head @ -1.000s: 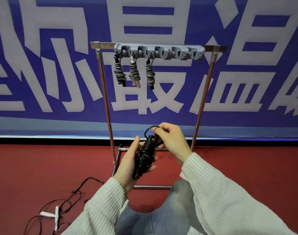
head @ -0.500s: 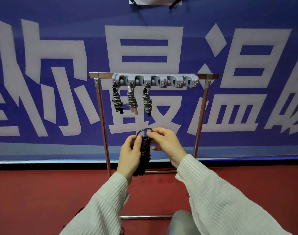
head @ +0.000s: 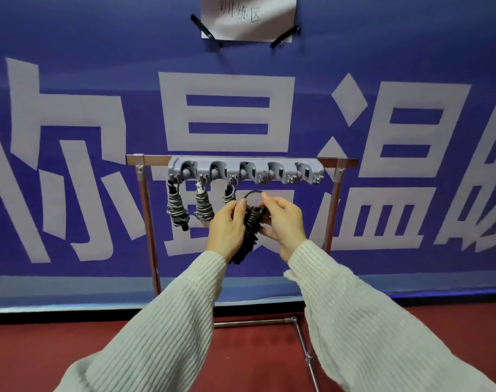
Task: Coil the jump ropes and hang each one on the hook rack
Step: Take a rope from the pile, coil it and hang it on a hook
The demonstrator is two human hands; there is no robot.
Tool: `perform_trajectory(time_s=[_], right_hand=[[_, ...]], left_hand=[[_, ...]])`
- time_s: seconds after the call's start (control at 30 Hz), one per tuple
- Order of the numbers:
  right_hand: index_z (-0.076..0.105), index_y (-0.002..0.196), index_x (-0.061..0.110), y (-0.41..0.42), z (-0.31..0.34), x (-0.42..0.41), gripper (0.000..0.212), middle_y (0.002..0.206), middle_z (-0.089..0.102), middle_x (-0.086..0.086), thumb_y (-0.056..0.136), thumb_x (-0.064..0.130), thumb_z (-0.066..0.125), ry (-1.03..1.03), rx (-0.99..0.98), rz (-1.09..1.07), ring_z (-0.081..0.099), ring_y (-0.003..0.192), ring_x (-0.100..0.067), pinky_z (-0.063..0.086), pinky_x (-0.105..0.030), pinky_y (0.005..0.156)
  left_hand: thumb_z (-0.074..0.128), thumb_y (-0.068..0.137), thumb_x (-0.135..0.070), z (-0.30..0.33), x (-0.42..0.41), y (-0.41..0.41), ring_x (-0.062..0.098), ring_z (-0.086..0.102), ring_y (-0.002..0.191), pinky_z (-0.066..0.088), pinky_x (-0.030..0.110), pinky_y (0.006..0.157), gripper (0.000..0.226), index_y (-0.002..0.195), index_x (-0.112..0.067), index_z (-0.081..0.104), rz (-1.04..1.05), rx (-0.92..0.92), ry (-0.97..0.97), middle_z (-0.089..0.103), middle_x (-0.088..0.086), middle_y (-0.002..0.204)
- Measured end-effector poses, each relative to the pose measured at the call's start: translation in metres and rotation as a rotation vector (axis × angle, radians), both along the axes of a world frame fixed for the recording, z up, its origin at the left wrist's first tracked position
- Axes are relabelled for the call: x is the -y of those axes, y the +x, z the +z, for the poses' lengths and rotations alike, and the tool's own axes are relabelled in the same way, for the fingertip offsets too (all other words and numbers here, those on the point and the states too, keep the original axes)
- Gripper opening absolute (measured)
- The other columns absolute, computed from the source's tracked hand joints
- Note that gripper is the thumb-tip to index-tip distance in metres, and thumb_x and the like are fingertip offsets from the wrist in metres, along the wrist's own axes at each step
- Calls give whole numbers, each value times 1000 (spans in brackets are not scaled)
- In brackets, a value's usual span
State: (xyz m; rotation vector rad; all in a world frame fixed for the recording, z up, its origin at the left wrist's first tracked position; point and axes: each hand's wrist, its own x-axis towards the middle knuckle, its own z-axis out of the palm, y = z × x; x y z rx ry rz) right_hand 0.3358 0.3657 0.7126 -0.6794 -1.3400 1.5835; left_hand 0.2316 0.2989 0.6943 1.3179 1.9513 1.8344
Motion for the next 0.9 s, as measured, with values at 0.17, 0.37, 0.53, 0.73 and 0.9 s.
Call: perform_trajectory(time_s=[0.17, 0.37, 0.53, 0.73, 0.9], right_hand=[[72, 104, 8, -14, 17, -50, 21, 101, 77, -12, 101, 26, 63, -19, -17, -50, 76, 95, -21, 65, -43, 76], [75, 97, 9, -29, 31, -99, 19, 96, 78, -9, 99, 26, 65, 17, 56, -97, 76, 91, -21, 63, -35, 64], [76, 96, 8, -46, 29, -121, 18, 96, 79, -9, 97, 24, 67, 16, 118, -58, 77, 89, -22, 64, -36, 65], [76, 100, 14, -49, -2, -129, 19, 102, 77, -7, 99, 30, 65, 15, 183, -61, 75, 96, -21, 64, -37, 73], [76, 101, 18, -50, -17, -124, 16, 101, 77, -5, 100, 27, 63, 111, 175, -94, 73, 100, -20, 64, -43, 82]], left_hand=[[43, 108, -35, 28, -53, -17, 26, 68, 83, 55, 39, 80, 39, 91, -11, 67, -33, -17, -47, 72, 8, 84], [45, 106, -39, 42, -100, -33, 34, 74, 84, 58, 57, 85, 35, 88, -21, 69, -77, 112, -81, 76, 11, 86], [43, 106, -38, 33, -116, -52, 41, 73, 82, 59, 62, 81, 35, 92, -21, 70, -87, 197, -115, 76, 17, 85], [40, 109, -28, 12, -116, -52, 32, 73, 76, 60, 53, 77, 32, 94, -15, 66, -96, 63, -150, 74, 15, 88], [38, 109, -21, -6, -120, -45, 29, 63, 87, 51, 44, 85, 32, 93, -7, 62, -30, 21, -143, 66, 10, 89]])
